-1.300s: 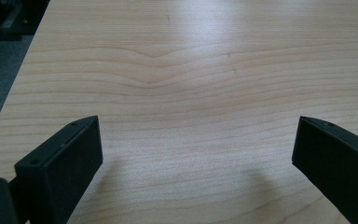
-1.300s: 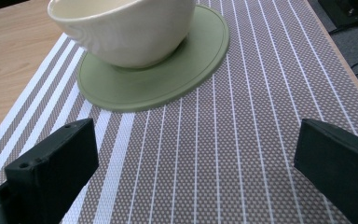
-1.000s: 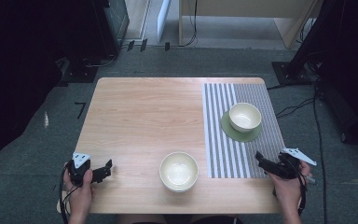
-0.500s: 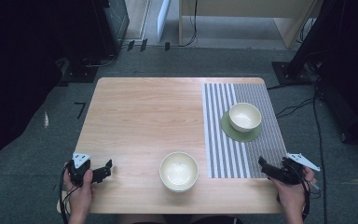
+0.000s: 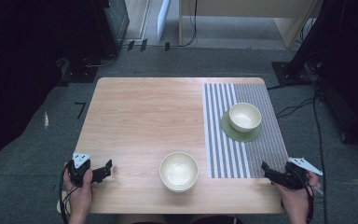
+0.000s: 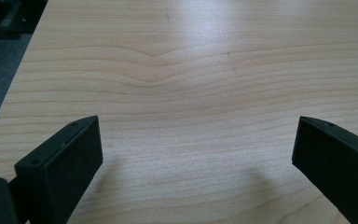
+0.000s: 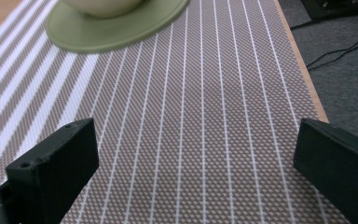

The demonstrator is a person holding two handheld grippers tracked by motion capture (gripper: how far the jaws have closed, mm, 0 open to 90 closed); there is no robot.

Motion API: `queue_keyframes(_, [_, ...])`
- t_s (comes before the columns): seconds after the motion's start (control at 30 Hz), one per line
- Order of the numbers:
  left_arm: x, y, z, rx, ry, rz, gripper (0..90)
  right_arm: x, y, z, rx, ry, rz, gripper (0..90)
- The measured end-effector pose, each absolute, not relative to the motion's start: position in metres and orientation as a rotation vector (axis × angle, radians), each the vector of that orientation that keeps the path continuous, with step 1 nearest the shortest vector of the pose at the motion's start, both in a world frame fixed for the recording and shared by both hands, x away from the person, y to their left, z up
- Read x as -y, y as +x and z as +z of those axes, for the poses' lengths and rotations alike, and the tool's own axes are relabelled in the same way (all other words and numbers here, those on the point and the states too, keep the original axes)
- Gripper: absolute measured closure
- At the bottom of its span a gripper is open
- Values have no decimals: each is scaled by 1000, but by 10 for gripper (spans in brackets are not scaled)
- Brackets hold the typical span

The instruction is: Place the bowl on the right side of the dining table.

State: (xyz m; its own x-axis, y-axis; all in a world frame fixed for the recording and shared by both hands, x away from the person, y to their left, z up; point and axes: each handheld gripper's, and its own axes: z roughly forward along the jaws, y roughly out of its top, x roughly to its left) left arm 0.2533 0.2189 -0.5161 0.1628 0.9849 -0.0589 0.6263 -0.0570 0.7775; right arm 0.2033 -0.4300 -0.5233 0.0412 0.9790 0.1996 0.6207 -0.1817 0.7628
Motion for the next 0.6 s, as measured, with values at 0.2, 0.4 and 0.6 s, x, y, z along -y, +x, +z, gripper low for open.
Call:
queue_keyframes(0.2, [-219,253,-516,-1539,1762,672,14,430,198,-524,-1643,1842,930,1])
queue_keyframes(0.4, [-219,253,-516,-1540,1761,672,15,431,194,-524,-1649,1841,914,2])
queue_keyframes(0.6, [-219,254,-516,-1541,1763,671,15,431,192,-525,-1675,1842,870,3])
